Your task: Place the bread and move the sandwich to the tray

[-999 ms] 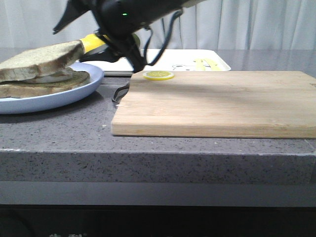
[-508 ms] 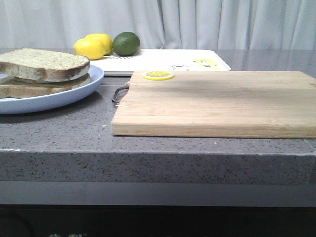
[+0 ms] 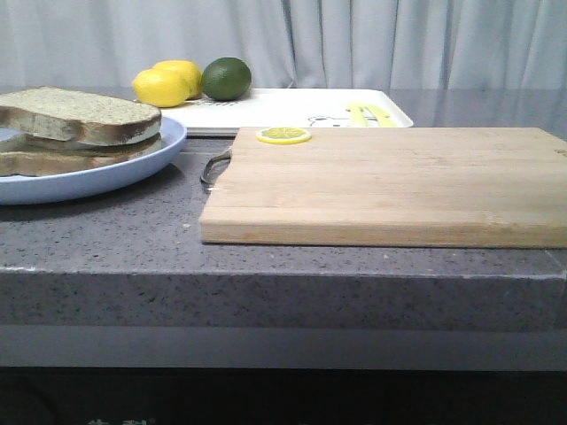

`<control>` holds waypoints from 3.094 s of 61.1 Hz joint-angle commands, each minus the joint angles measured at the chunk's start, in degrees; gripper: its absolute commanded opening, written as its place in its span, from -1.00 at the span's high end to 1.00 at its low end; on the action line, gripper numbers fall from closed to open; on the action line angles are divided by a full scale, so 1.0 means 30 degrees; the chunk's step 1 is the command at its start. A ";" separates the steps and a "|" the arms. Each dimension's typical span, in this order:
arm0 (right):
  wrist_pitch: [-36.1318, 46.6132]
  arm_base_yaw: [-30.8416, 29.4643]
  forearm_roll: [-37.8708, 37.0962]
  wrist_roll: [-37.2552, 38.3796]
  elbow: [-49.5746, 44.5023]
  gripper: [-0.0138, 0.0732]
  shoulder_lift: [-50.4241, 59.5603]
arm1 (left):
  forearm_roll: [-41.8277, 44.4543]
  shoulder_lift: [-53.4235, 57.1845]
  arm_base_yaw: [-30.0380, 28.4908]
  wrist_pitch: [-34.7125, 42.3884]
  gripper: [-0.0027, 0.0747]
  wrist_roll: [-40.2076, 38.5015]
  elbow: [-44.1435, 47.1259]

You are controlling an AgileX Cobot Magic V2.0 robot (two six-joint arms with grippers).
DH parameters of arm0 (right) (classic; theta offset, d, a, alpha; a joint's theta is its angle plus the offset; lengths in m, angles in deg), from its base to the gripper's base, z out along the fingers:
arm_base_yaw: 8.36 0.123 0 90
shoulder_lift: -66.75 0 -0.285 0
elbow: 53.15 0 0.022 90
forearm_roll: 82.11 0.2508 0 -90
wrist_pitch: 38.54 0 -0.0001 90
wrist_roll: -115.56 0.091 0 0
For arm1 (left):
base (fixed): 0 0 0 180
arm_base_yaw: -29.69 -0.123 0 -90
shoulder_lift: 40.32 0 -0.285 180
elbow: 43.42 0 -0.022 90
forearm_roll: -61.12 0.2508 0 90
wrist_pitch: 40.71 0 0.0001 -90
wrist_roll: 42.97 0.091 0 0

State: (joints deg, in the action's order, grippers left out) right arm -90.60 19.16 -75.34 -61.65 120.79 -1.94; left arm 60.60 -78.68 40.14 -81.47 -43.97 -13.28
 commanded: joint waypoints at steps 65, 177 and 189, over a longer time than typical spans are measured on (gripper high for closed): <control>0.4836 -0.0123 -0.0120 -0.0065 -0.8079 -0.33 0.8696 | 0.0173 -1.1663 -0.3959 -0.4655 -0.48 -0.0093 -0.7648; 0.4836 -0.0123 -0.0120 -0.0065 -0.8079 -0.33 0.8696 | -1.3404 -2.2471 -0.8788 -0.6318 0.98 0.8401 -0.9605; 0.4836 -0.0123 -0.0120 -0.0065 -0.8079 -0.33 0.8696 | -1.4016 -2.2433 -0.8788 -0.7448 0.98 0.8401 -1.0916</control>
State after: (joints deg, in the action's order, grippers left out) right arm -80.02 19.16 -75.48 -61.56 95.29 24.13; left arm 22.79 -148.77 13.51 -102.05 -18.92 -42.38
